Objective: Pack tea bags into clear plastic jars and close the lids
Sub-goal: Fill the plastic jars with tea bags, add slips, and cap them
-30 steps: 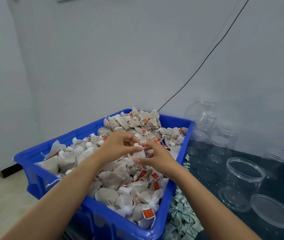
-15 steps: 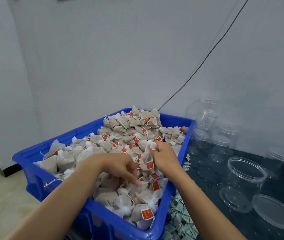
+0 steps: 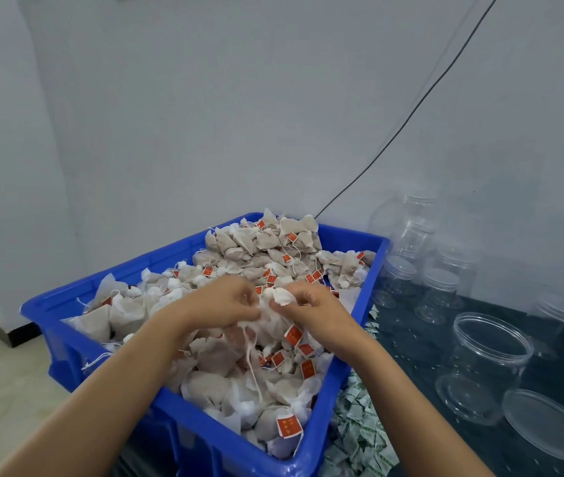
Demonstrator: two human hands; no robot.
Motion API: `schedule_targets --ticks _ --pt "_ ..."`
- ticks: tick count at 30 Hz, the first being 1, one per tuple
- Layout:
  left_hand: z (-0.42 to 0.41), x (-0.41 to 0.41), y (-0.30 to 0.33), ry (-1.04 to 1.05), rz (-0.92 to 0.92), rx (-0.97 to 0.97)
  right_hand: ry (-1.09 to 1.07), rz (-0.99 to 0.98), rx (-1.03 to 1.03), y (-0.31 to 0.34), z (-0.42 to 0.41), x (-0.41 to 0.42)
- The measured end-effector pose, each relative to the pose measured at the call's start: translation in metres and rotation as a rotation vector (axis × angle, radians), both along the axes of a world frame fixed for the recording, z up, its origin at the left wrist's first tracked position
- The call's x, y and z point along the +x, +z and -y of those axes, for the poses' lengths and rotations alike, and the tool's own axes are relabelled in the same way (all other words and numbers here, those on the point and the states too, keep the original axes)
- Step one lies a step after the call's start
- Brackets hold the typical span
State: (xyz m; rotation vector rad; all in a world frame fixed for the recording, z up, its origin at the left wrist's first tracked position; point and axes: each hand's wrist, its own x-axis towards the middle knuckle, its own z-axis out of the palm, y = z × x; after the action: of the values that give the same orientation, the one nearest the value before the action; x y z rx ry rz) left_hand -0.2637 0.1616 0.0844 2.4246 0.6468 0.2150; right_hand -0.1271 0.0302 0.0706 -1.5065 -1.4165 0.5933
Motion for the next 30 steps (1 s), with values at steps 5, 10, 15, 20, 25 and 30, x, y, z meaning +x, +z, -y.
schedule_targets --ticks 5,10,15,20,25,30 --pt "0.002 0.003 0.003 0.029 0.347 -0.205 0.082 0.138 0.016 0.002 0.005 0.0" --pt "0.007 0.004 0.001 -0.047 0.33 -0.274 0.064 0.146 -0.054 0.001 0.005 -0.006" --pt "-0.004 -0.001 0.0 0.178 0.144 0.174 -0.22 0.137 -0.009 0.001 0.004 -0.004" --pt "-0.007 -0.012 -0.001 0.214 -0.43 0.468 -0.308 0.133 -0.007 0.0 0.001 -0.004" --pt "-0.008 -0.026 0.006 0.218 -0.515 0.158 -0.323 0.189 -0.07 -0.002 -0.001 -0.004" --pt "-0.01 -0.027 0.01 0.192 -0.57 0.111 -0.306 0.177 -0.071 0.0 0.0 -0.004"
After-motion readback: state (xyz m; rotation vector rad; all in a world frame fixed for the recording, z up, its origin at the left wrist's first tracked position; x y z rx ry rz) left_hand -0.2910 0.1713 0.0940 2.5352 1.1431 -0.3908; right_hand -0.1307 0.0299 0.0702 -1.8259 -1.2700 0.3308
